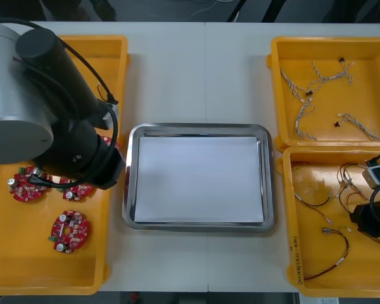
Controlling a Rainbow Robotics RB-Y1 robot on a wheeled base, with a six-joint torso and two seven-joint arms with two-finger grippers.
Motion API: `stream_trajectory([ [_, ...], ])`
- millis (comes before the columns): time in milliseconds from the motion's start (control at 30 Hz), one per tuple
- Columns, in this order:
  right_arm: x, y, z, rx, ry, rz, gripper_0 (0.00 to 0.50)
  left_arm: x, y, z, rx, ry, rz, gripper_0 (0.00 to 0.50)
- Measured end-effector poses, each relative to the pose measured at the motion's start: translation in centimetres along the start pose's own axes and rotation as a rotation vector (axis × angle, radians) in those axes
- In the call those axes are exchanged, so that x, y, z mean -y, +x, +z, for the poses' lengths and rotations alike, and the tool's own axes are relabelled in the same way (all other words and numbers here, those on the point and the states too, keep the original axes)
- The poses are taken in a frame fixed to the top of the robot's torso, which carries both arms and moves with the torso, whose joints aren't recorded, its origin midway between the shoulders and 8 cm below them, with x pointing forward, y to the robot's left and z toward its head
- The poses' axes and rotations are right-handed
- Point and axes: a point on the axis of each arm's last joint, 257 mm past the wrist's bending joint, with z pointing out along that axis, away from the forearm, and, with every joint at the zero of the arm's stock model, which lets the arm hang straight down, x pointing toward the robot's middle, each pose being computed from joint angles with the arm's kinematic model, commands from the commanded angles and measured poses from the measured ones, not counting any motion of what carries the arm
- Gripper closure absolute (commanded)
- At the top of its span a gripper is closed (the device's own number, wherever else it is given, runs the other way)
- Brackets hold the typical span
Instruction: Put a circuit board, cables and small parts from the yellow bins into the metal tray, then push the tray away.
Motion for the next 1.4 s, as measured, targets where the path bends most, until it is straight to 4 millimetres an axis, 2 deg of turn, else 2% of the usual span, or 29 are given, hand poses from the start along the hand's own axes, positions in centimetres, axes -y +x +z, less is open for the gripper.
stream_trajectory([
  [167, -0.1, 0.6, 0.1, -0.01, -0.002, 0.001, 0.0, 2.7, -0.1, 0.8, 0.006, 0.009, 0.015, 0.5],
  [367, -0.2, 0.6, 0.2, -0.01, -0.004, 0.002, 0.0, 5.5, -0.1, 1.7, 0.017, 0.012, -0.104, 0.5],
  [667, -0.1, 0.5, 0.4, 0.003, 0.011, 0.008, 0.0, 8.1, -0.5, 4.3, 0.014, 0.003, -0.131, 0.5],
  [1167, -1.7, 0.5, 1.0, 0.013, -0.018, 0.032, 0.0, 10.9, -0.6, 9.0, 0.022, 0.016, -0.116, 0.5],
  [1400, -1.5, 0.4, 1.2, 0.025, -0.011, 0.035, 0.0, 11.1, 0.7, 10.6, 0.017, -0.015, -0.179, 0.5],
])
